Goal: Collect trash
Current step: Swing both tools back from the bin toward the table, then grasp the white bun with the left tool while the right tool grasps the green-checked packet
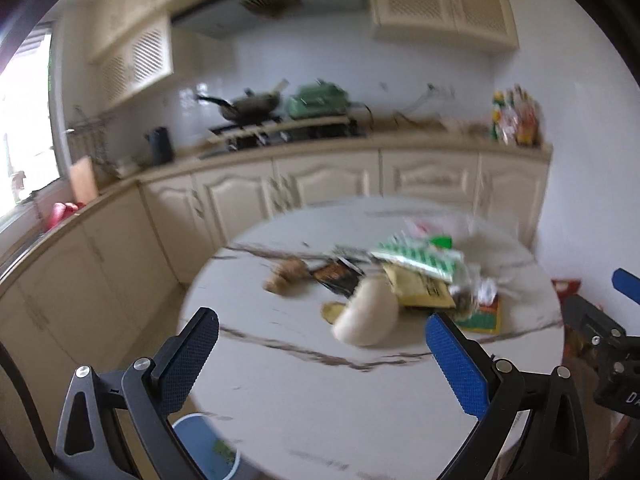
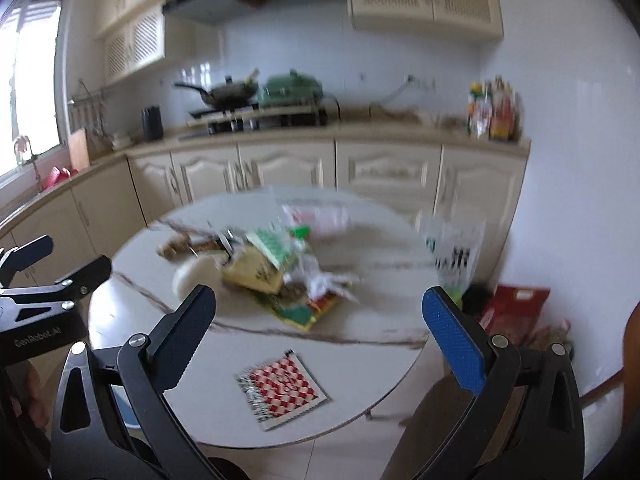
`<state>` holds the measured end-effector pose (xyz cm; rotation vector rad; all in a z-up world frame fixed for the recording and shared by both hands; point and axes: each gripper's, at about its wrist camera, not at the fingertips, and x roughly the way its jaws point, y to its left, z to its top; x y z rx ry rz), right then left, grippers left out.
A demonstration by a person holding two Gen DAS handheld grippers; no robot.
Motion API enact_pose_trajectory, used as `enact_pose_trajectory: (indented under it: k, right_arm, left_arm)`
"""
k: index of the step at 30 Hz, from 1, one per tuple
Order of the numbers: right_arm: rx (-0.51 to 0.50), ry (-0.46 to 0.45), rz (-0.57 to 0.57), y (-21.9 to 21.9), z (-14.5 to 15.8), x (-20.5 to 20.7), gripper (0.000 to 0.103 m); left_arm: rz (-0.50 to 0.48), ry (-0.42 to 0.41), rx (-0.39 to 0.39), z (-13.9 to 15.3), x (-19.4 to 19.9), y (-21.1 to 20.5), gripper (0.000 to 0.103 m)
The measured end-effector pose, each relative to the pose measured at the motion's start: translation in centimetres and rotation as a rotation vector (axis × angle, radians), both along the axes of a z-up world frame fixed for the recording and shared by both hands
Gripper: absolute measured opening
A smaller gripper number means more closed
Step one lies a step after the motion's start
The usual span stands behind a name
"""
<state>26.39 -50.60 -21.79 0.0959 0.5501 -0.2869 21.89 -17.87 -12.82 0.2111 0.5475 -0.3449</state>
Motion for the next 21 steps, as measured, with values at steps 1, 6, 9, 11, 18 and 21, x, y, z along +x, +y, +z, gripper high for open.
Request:
enact_pose_trajectory:
  k: [1,6,9,11,18,21]
  right_arm:
    - [0.008,0.022,-0.007,-0.5,-0.8,0.6,0.103]
    - [0.051,0.110,-0.022,-2.6,-4.1,3.6,0.103]
    - [0.067,0.147,-0.026,-3.7,-5.4,5.0,0.103]
    - [0.078,0.161,-0.030,-4.3,-6.0,5.7,0.103]
    - [0.109,0.198,-0.041,-5.8,-7.4,7.3,0.103]
    - [0.109,0.206,-0.037,-5.8,-7.5,7.6,0.103]
  left_arm:
    - [-0.013,0.023,0.022,-0.9,1.0,-0.4,0.102]
    - [-0.047,0.111,0.080,-1.5,8.3,-3.7,0.102]
    - [-0.054,0.148,0.100,-2.1,12.8,-6.8,0.102]
    - [-0.063,0.163,0.100,-2.6,15.3,-7.9,0.102]
    - [-0.112,0.197,0.076,-4.9,19.4,-9.0,0.074]
    - [-0.156,0.242,0.016,-4.8,20.2,-8.0,0.054]
